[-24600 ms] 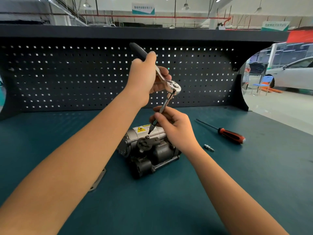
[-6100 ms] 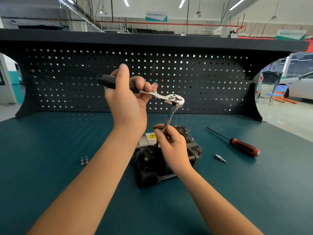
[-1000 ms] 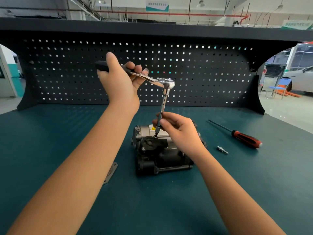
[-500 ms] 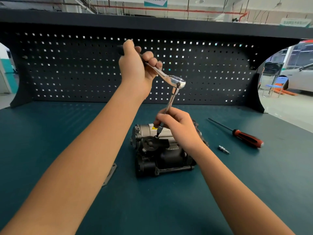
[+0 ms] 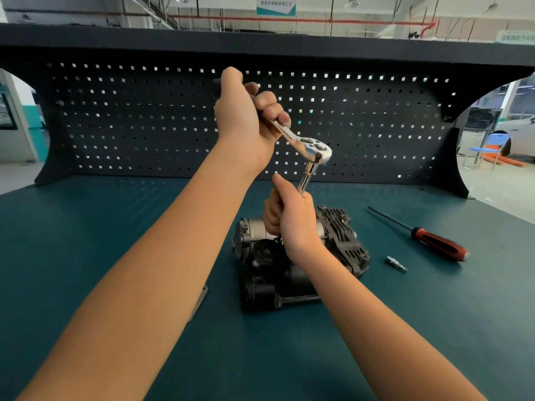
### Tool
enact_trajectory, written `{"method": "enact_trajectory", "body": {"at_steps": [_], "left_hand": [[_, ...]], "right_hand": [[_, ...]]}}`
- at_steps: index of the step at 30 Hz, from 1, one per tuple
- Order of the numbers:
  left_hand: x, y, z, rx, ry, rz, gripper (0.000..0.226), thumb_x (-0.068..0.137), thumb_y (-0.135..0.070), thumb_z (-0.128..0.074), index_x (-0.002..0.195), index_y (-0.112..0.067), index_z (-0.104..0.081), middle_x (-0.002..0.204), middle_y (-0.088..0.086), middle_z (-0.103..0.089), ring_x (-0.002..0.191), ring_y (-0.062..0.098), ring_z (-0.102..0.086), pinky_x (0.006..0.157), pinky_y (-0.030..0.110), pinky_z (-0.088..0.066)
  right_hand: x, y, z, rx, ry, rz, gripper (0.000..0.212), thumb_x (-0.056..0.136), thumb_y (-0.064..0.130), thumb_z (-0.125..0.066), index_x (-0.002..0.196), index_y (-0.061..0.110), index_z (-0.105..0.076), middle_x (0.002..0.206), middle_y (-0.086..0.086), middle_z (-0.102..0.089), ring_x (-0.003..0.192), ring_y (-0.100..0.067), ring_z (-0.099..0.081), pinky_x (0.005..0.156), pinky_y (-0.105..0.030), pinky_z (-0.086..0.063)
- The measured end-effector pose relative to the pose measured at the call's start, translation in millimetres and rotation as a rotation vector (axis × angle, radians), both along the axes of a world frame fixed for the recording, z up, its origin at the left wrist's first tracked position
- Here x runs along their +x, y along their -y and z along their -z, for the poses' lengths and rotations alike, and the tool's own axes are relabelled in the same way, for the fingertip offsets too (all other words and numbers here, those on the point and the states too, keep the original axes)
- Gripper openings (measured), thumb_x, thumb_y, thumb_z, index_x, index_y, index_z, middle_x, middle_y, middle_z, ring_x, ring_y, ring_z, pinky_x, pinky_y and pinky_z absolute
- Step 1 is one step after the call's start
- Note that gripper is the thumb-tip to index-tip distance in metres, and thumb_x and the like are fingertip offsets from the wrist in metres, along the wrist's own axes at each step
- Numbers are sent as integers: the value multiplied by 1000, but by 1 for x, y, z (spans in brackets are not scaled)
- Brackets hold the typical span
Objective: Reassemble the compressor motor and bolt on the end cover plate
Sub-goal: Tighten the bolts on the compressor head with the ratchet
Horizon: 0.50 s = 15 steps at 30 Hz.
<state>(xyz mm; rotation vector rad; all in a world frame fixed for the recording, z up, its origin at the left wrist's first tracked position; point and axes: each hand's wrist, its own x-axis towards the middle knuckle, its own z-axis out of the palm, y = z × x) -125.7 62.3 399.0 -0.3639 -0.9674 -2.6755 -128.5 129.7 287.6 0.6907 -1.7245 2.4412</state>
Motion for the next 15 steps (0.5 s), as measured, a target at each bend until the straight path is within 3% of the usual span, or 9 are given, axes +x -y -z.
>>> {"method": "enact_trajectory", "body": {"at_steps": [15], "left_hand": [[8, 2, -3, -141, 26, 86, 32, 97, -25, -35, 68, -11, -38, 37, -5, -32, 29, 9, -30, 39, 15, -36]], "right_hand": [[6, 9, 6, -51, -14, 27, 56, 96, 14, -40, 42, 22, -24, 39, 8, -20, 36, -8, -15, 38, -15, -17]]}}
